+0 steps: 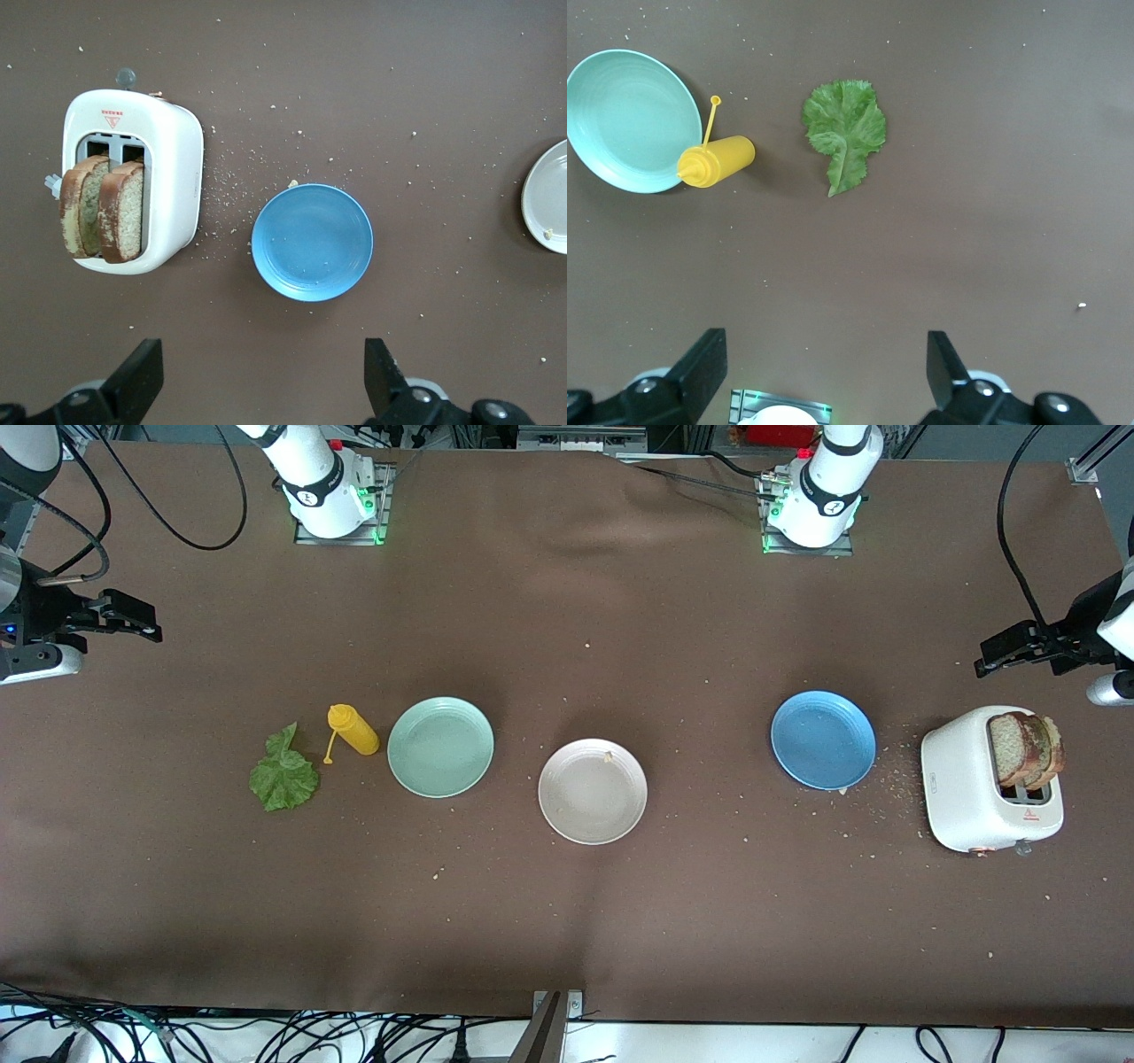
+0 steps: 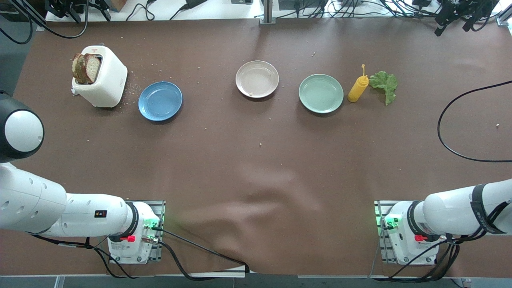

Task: Make sandwich in beige plate with both arms

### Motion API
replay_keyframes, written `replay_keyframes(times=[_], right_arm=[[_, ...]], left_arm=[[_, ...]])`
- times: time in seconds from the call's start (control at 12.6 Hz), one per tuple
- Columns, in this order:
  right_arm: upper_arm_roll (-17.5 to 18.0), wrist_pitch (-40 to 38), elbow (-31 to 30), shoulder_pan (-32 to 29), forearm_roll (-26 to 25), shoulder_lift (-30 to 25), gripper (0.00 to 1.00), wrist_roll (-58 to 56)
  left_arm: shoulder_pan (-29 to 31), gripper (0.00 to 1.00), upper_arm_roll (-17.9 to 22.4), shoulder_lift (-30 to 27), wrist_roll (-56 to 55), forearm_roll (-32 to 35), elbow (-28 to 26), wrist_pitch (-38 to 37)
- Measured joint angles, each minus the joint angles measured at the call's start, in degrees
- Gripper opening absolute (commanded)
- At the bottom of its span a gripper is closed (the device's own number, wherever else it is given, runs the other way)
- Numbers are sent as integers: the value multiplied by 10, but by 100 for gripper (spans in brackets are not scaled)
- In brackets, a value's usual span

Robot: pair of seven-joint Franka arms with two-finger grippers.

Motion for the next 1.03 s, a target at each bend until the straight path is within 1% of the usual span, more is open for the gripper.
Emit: replay_keyframes(times=[0.4,0.63,0.79,1.03], right_arm=[[0,0,0,0,2,0,100,68],[0,0,0,0,2,1,100,70],[-2,-2,0,-1,2,10,100,60],[-9,-1,-11,-1,2,22,100,-9]], left_arm=[[0,100,0,1,0,0,0,0],[0,100,0,2,0,0,0,0],[0,100,0,2,0,0,0,0],[0,100,-1,2,1,0,0,1]])
